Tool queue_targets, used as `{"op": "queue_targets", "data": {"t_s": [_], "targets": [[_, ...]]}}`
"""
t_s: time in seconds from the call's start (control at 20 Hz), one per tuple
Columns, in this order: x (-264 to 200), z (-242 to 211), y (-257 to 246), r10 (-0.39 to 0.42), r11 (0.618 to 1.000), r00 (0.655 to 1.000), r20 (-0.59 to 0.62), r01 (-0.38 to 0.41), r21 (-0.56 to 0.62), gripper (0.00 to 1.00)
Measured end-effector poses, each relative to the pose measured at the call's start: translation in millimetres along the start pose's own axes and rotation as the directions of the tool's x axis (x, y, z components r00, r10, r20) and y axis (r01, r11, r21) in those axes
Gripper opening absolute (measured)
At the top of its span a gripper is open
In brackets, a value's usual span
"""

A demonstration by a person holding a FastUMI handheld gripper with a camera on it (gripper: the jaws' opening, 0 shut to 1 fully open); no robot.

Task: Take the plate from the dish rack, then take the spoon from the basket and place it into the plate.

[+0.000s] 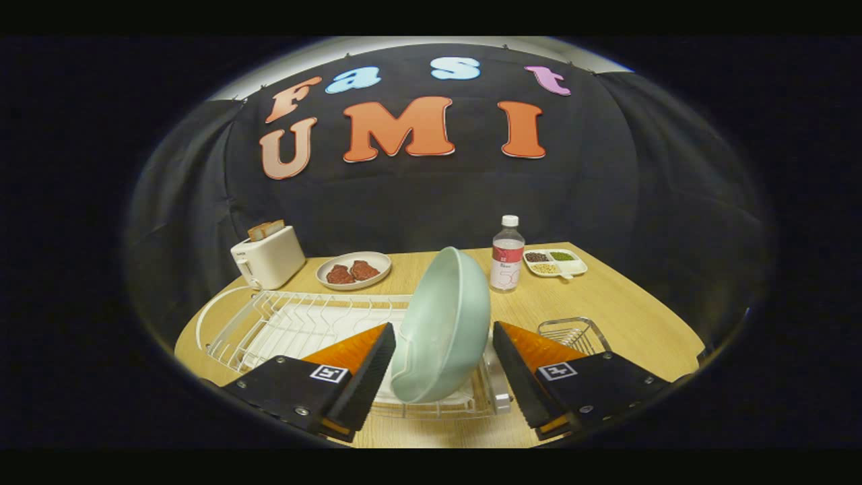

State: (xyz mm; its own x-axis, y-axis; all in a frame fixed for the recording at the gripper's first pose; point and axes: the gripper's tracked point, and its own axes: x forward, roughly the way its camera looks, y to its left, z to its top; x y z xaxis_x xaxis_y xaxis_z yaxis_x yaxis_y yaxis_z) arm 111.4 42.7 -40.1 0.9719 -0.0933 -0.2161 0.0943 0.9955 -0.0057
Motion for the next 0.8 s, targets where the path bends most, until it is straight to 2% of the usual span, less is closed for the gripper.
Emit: {"op": "queue_targets", "data": {"t_s": [0.1,0.2,0.3,0.65,0.8], "targets": [[10,-4,2,-0.018,1.0,1.0,-0.012,0.017,-0.021,0.79],[20,-9,-3,-0.084,0.992,0.996,-0.024,0.082,-0.095,0.66],[20,-7,5,-0.101,0.988,0.995,-0.018,0.099,-0.118,0.43],[18,16,16,-0.152,0.979,0.988,0.034,0.155,-0.13,0.31],[15,27,7,-0.205,0.961,0.975,0.08,0.216,-0.173,0.28]]}}
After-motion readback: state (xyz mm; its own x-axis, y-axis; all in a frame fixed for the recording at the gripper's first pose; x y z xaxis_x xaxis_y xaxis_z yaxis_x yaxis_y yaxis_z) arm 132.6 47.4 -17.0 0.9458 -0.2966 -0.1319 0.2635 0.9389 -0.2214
